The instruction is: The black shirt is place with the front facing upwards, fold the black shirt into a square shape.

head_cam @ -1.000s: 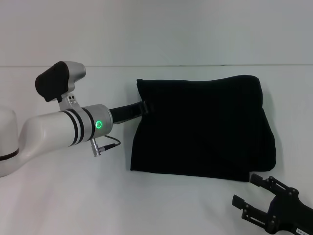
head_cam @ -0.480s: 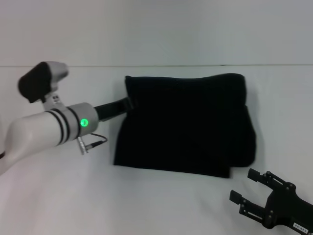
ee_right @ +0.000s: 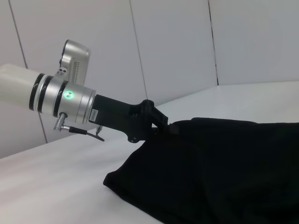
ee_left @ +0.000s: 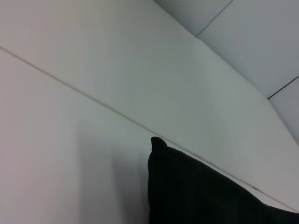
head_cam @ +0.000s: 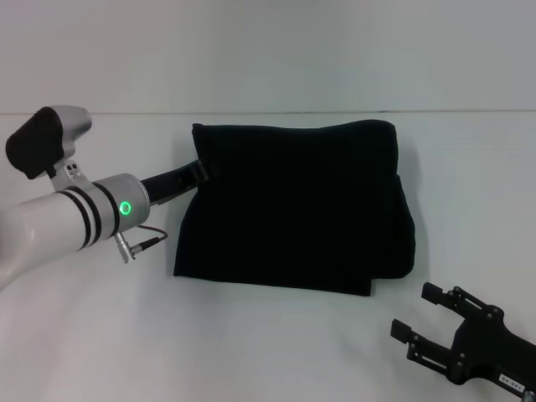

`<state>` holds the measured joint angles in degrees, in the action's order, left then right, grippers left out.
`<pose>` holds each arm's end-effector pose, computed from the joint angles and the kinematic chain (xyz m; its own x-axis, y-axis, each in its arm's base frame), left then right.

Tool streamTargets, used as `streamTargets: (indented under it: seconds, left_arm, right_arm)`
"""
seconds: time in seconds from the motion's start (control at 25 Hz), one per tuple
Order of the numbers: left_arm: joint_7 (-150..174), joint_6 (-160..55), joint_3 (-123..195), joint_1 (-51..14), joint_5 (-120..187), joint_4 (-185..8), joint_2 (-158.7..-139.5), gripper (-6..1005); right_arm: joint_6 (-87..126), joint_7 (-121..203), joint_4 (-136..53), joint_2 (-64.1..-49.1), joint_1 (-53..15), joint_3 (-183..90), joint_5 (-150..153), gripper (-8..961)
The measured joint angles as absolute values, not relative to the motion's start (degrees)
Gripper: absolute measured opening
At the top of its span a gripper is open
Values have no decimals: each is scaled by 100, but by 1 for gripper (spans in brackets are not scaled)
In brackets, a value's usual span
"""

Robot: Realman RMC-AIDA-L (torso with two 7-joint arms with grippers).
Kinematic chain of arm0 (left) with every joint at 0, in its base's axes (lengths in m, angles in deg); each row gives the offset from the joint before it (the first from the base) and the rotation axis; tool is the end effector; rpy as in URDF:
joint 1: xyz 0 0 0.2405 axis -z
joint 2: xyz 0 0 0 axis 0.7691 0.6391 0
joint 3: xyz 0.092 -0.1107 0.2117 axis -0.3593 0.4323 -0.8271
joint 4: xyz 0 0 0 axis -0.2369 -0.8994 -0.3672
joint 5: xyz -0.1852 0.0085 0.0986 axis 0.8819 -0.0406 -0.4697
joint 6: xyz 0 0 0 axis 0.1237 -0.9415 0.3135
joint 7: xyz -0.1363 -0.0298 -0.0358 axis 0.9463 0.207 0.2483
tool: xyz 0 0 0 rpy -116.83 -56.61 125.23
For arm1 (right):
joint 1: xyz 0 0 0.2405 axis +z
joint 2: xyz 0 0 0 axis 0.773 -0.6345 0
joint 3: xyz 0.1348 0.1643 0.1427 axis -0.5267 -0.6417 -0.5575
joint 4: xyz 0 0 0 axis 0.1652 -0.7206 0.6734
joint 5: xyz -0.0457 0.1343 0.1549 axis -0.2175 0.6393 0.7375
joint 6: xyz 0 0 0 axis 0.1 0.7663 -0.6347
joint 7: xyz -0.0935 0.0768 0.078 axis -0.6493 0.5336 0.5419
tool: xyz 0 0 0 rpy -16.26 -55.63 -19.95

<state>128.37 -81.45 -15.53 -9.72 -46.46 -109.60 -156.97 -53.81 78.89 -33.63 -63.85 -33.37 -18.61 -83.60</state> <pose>-0.2573 0.4176 -0.0639 0.1240 0.6781 0.7245 0.9917 -0.1091 -0.0676 0.3342 0.2377 -0.0571 0.7198 -0.2390 -0.6518 -0.5712 -0.7375 -0.3604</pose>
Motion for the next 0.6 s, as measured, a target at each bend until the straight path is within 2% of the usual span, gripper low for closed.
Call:
streamTargets:
  seconds: [0.28,0.48,0.6]
  left_arm:
    - [12610,-8288,-1430,-1080,-4644,-11019,-15707,89]
    - [12009,-8939,-1152,-1422,-4645,-11319,-15621,294]
    - [11245,-9817,-826,-1826,-4645,-11799,-15567,356]
  right_arm:
    - [-5348,7888,-3371,-6395,-3299,-1864,-8358,836]
    - [-5381,7845,-3366,-6394,-3288,-2044,-8351,835]
    - [-5392,7837,-3352,-6394,-3237,-2107,-8351,835]
